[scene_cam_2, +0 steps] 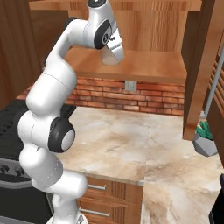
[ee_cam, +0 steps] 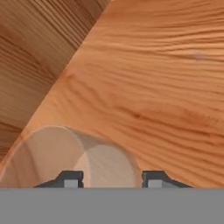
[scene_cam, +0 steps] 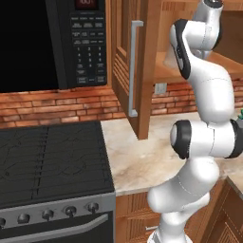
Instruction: Move the glass cup from next to the sink to the open cabinet. Then, move the bowl with the bell pepper to the fridge to clear the area for faucet cleaning.
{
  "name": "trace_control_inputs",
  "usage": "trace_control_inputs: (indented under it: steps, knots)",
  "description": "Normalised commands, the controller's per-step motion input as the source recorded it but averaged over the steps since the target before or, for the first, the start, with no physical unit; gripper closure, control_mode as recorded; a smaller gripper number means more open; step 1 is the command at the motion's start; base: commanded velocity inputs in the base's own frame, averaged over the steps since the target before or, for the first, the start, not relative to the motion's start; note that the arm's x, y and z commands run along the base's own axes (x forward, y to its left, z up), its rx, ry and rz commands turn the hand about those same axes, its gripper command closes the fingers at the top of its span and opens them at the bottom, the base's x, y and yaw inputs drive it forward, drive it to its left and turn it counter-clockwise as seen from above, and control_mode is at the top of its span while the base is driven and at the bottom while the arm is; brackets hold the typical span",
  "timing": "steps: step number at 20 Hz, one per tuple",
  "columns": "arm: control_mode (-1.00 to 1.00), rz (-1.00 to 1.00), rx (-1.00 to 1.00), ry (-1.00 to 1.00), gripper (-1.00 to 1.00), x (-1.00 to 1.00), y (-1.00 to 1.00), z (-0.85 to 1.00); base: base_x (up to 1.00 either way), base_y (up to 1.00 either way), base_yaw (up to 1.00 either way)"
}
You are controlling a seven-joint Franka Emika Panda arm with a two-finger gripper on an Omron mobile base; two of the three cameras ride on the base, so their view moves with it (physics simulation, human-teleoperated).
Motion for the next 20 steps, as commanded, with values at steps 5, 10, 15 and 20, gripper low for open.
trace_control_inputs:
  steps: [5, 10, 15, 20]
  knots:
    - [-1.0, -0.18, 0.0, -0.37, -1.0, -0.19, 0.0, 0.27, 0.0, 0.0, 0.0]
    - [-1.0, -0.04, 0.0, -0.44, -1.0, -0.95, 0.0, -0.2, 0.0, 0.0, 0.0]
    - [-1.0, 0.0, 0.0, -0.3, -1.0, -1.0, 0.0, -0.99, 0.0, 0.0, 0.0]
    - [-1.0, -0.03, 0.0, -0.28, -1.0, -1.0, 0.0, -1.0, 0.0, 0.0, 0.0]
